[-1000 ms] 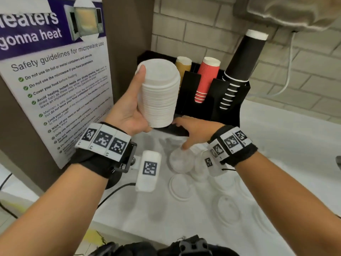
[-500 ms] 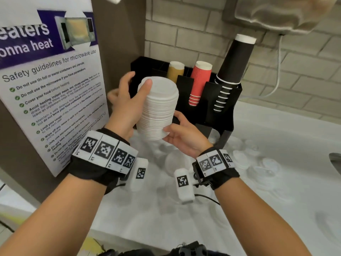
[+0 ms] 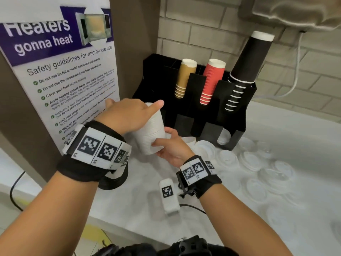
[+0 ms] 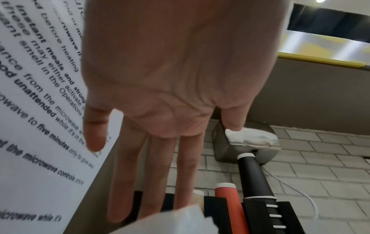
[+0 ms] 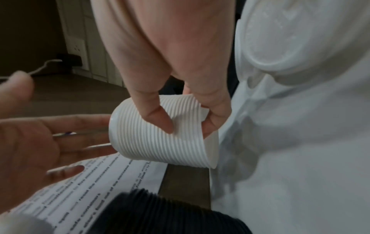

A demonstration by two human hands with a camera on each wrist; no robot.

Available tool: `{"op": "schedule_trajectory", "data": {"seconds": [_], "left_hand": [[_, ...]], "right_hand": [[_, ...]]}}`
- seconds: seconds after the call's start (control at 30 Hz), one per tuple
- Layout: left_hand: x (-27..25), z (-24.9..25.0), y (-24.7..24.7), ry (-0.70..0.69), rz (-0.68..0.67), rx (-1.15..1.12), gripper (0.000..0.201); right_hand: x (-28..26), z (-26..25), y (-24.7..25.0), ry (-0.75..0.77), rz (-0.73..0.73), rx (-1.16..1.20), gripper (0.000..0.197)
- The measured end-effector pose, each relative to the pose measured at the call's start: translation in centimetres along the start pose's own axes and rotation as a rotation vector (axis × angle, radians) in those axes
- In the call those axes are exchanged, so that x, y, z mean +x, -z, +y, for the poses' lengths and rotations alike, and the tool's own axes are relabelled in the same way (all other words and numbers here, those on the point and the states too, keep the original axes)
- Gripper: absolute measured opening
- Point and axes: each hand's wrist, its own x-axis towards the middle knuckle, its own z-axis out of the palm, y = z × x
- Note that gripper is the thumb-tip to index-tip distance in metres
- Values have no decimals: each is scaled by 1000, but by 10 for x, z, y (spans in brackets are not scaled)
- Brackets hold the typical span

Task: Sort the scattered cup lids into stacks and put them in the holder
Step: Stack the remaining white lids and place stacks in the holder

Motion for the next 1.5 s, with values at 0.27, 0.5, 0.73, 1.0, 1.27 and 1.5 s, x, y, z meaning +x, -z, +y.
{"op": "schedule_trajectory", "data": {"seconds": [0.27, 0.5, 0.73, 1.0, 1.27, 1.5], "left_hand": [[1, -3, -10, 75, -195, 28, 89], [0, -11, -12, 66, -215, 53, 88], [3, -15, -13, 103, -211, 64, 89], [2, -20, -11, 102, -212, -79, 76], [-2, -20, -7, 103, -224, -93, 78], [-1, -19, -9, 96, -206, -76, 77]], "right_hand": [[13, 25, -9, -100, -25, -82, 74], [20, 31, -16, -102, 25, -709, 78], [23, 20, -25, 79, -38, -962, 78], [28, 21, -33, 172, -50, -1083, 82], [24, 15, -34, 164, -89, -1088, 81], [12, 1, -32, 159, -116, -1108, 84]]}}
